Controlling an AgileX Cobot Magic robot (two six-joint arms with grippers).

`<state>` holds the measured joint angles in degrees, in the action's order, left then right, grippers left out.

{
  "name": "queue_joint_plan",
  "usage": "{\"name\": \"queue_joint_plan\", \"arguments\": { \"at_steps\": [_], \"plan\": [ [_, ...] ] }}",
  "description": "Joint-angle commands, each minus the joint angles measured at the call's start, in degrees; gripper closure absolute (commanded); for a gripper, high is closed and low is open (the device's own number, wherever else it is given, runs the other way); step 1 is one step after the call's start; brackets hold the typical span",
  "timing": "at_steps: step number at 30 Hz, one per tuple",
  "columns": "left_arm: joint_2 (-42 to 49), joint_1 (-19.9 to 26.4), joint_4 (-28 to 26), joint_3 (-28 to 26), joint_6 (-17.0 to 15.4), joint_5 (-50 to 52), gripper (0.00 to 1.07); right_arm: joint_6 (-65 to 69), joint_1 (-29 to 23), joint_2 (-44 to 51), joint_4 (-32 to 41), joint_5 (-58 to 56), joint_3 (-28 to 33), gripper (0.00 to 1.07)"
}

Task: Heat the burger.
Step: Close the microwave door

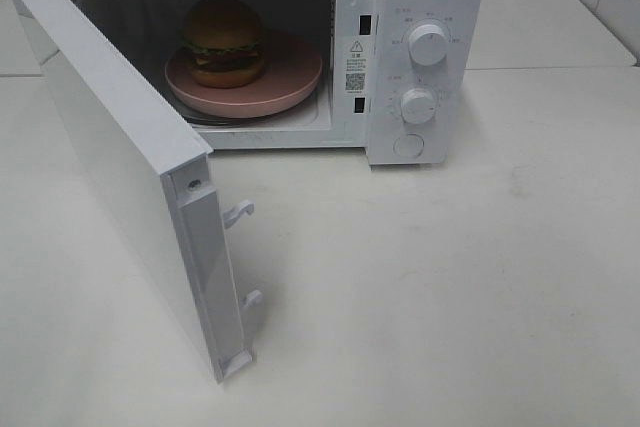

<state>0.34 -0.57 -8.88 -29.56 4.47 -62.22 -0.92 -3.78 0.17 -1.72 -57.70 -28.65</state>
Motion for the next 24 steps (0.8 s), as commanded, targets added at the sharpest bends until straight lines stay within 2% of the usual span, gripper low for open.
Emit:
{"name": "queue_joint_plan", "arguments": {
  "at_steps": [1, 6, 12, 13, 15, 16, 18, 19, 20, 21, 23, 24],
  "plan": [
    [0.2, -0.3, -0.7, -0.5, -0.5, 1.4, 0.09, -0.6, 0.3, 1.9, -0.2, 0.9, 0.1, 0.31],
    [-1.2, -0.3, -0.6, -2.1, -0.5, 4.9, 0.09, -0.6, 0.3, 1.9, -0.2, 0.9, 0.1, 0.31],
    [-8.3, -0.3, -1.1, -2.1, -0.3, 10.0, 0.16, -0.6, 0.3, 1.9, -0.2, 0.9, 0.1, 0.31],
    [-10.8, -0.3, -1.4, -2.1, -0.3, 11.7, 0.22, -0.6, 0.3, 1.9, -0.2, 0.9, 0.1, 0.31],
    [-12.2, -0.3, -1.7, -2.1, -0.3, 12.5, 0.25, -0.6, 0.3, 1.9, -0.2, 0.9, 0.1, 0.31],
    [-15.0, -0.3, -1.9, -2.1, -0.3, 15.1, 0.33, -0.6, 0.3, 1.9, -0.2, 0.9, 0.1, 0.31],
    [-16.2, -0.3, -1.9, -2.1, -0.3, 16.0, 0.37, -0.6, 0.3, 1.9, -0.2, 0.9, 0.1, 0.31],
    [-18.7, -0.3, -1.9, -2.1, -0.3, 18.2, 0.46, -0.5, 0.3, 1.9, -0.2, 0.9, 0.1, 0.31],
    [-18.7, -0.3, -1.9, -2.1, -0.3, 18.2, 0.46, -0.5, 0.3, 1.9, -0.2, 0.9, 0.1, 0.31],
    [-21.4, -0.3, -1.9, -2.1, -0.3, 20.0, 0.53, -0.5, 0.3, 1.9, -0.2, 0.9, 0.1, 0.31],
    [-22.9, -0.3, -1.9, -2.1, -0.3, 20.8, 0.57, -0.5, 0.3, 1.9, -0.2, 0.9, 0.1, 0.31],
    [-26.0, -0.3, -1.9, -2.1, -0.3, 22.3, 0.63, -0.5, 0.3, 1.9, -0.2, 0.9, 0.1, 0.31]
  ]
}}
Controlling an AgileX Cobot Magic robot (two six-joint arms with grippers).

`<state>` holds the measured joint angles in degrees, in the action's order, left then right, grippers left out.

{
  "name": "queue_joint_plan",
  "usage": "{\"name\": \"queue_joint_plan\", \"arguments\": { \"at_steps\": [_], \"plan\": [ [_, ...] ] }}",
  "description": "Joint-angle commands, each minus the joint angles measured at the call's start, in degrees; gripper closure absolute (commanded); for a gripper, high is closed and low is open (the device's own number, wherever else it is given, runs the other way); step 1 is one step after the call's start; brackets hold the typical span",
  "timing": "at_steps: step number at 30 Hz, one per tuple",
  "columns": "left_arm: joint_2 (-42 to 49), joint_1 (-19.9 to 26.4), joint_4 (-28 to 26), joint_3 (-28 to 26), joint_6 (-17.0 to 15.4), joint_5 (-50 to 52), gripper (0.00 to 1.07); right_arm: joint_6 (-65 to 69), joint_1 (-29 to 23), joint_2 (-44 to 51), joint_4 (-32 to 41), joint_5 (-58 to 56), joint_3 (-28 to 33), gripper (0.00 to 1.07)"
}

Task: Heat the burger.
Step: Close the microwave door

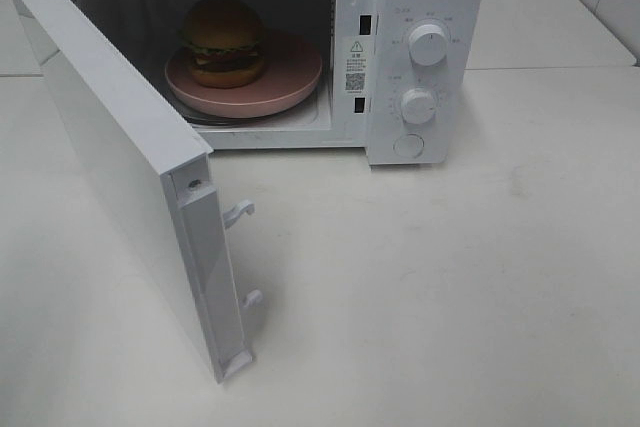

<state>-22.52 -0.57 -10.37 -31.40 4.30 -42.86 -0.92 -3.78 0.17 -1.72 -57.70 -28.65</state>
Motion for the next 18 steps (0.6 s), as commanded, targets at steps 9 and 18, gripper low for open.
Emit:
{"name": "queue_joint_plan", "arguments": {
  "at_steps": [9, 18],
  "plan": [
    [-14.2, -0.3, -0.4, 1.5, 0.4, 15.0, 1.07, -0.5, 0.3, 1.9, -0.2, 0.9, 0.1, 0.31],
    [-19.6, -0.4, -0.9, 8.5, 0.6, 36.5, 1.07, -0.5, 0.3, 1.9, -0.2, 0.9, 0.1, 0.31]
  ]
}}
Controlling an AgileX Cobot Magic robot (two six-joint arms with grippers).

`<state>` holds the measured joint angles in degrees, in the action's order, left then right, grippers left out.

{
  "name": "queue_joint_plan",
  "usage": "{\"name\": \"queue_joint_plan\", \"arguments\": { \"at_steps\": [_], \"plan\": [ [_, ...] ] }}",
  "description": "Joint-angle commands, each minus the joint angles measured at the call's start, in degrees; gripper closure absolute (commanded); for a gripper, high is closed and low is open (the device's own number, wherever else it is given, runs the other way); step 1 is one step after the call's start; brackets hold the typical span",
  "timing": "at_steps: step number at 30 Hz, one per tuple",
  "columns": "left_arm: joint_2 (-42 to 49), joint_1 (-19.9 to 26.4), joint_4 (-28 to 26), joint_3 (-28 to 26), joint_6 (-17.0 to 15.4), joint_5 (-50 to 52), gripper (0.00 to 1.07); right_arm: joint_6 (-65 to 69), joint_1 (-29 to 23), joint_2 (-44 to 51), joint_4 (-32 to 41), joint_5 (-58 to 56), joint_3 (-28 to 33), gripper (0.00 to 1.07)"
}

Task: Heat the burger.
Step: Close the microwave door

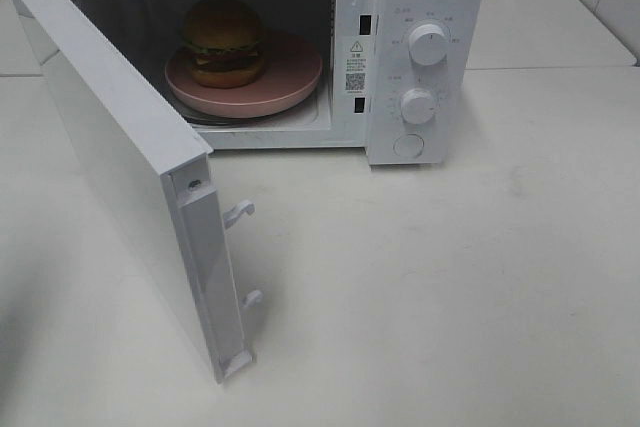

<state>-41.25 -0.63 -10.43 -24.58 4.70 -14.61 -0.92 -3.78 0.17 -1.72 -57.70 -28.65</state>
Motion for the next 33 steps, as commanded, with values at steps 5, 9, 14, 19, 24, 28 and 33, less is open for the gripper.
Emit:
{"name": "queue_joint_plan", "arguments": {
  "at_steps": [5, 9, 14, 19, 24, 28, 33],
  "plan": [
    [-3.0, -0.3, -0.7, 4.1, 0.2, 18.3, 1.07, -0.5, 0.3, 1.9, -0.2, 0.9, 0.1, 0.31],
    [-8.1, -0.3, 1.3, 6.0, 0.1, 27.4, 1.07, -0.5, 0.3, 1.9, -0.2, 0.9, 0.1, 0.31],
    [-14.6, -0.3, 6.3, 6.0, -1.7, 33.9, 1.07, -0.5, 0.3, 1.9, -0.2, 0.9, 0.1, 0.31],
    [-19.8, -0.3, 11.0, 6.0, -3.8, 38.7, 1.07, -0.5, 0.3, 1.9, -0.2, 0.9, 0.1, 0.31],
    [-26.4, -0.3, 19.4, 6.0, -10.2, 45.4, 1.07, -0.5, 0.3, 1.9, -0.2, 0.9, 0.1, 0.31],
    [-30.0, -0.3, 26.3, 6.0, -14.6, 51.6, 1.07, -0.5, 0.3, 1.9, -0.2, 0.9, 0.1, 0.31],
    [-35.2, -0.8, 32.9, 6.0, -16.1, 62.0, 1.07, -0.4, 0.3, 1.9, -0.2, 0.9, 0.1, 0.31]
  ]
}}
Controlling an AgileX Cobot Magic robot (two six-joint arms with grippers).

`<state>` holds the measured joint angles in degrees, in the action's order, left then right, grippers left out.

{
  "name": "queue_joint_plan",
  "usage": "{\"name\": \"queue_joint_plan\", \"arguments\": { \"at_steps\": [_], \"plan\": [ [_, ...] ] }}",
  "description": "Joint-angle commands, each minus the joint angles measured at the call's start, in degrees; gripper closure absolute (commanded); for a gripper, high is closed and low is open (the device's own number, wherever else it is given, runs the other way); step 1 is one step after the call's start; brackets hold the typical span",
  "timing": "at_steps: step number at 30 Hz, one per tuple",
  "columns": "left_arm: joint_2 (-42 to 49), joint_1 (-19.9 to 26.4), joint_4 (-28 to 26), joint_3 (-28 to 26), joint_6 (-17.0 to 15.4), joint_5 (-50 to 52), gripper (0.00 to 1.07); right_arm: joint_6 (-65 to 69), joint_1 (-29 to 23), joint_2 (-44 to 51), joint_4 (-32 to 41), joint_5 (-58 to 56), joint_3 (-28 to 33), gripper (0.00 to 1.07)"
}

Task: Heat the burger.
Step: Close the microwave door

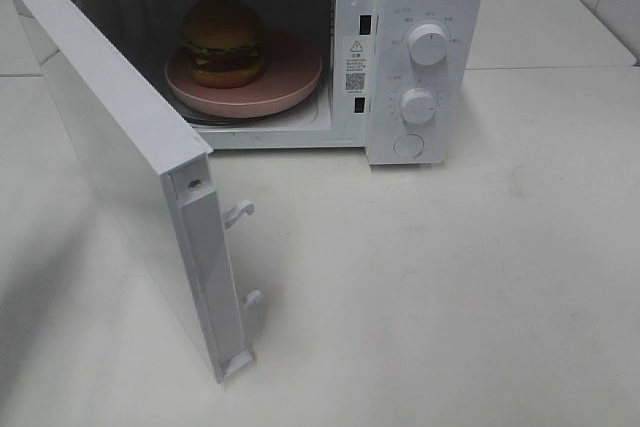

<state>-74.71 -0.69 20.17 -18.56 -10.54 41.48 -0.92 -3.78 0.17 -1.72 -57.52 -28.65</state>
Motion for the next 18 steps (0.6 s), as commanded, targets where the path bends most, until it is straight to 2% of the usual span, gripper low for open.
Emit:
{"name": "queue_joint_plan", "arguments": {
  "at_steps": [1, 3, 12, 18],
  "plan": [
    [-1.8, -0.7, 2.3, -0.1, -0.9, 5.9, 1.07, -0.4, 0.3, 1.9, -0.2, 0.7, 0.1, 0.31],
    [-3.8, -2.3, 2.0, -0.1, -0.9, 9.1, 1.07, -0.4, 0.3, 1.9, -0.2, 0.7, 0.1, 0.31],
    [-8.1, -9.3, -1.9, -0.3, -0.3, 10.6, 1.07, -0.5, 0.3, 1.9, -0.2, 0.7, 0.1, 0.31],
    [-9.8, -11.9, -3.0, -1.7, -0.3, 10.5, 1.07, -0.4, 0.3, 1.9, -0.2, 0.7, 0.1, 0.31]
  ]
}}
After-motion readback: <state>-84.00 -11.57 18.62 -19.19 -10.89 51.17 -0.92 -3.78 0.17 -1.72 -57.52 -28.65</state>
